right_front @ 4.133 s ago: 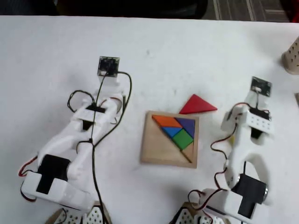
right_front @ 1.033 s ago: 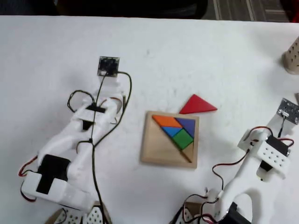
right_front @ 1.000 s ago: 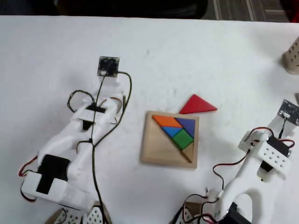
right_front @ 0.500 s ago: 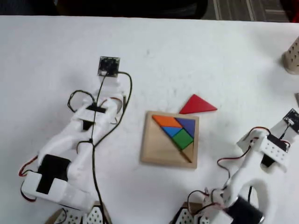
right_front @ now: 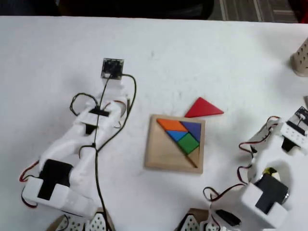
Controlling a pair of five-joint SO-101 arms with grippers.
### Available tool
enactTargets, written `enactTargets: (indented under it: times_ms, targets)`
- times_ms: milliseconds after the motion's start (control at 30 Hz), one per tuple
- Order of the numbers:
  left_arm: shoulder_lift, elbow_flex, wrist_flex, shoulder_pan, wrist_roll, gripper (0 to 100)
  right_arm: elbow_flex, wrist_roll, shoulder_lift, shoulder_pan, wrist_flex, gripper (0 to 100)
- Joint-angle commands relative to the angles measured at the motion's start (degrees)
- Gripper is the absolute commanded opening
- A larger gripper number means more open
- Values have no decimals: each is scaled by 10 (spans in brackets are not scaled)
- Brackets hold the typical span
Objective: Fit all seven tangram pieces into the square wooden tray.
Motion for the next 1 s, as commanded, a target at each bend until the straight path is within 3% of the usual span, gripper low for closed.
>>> enactTargets:
  times_ms: [0,133,367,667,967]
  targets:
    - [-2,-34,-39,-4,-5,26,-9,39,0,36,9,251]
    - [-1,-29,-65,-2,-5,27,-6,53,0,43,7,255]
    - [-1,-28,-65,-4,-5,27,-9,55,17,54,7,368]
    - [-5,-18,-66,-4,-5,27,9,55,33,49,-73,369]
    - [-5,-18,-66,-4,-5,27,-56,50,-20,20,-4,369]
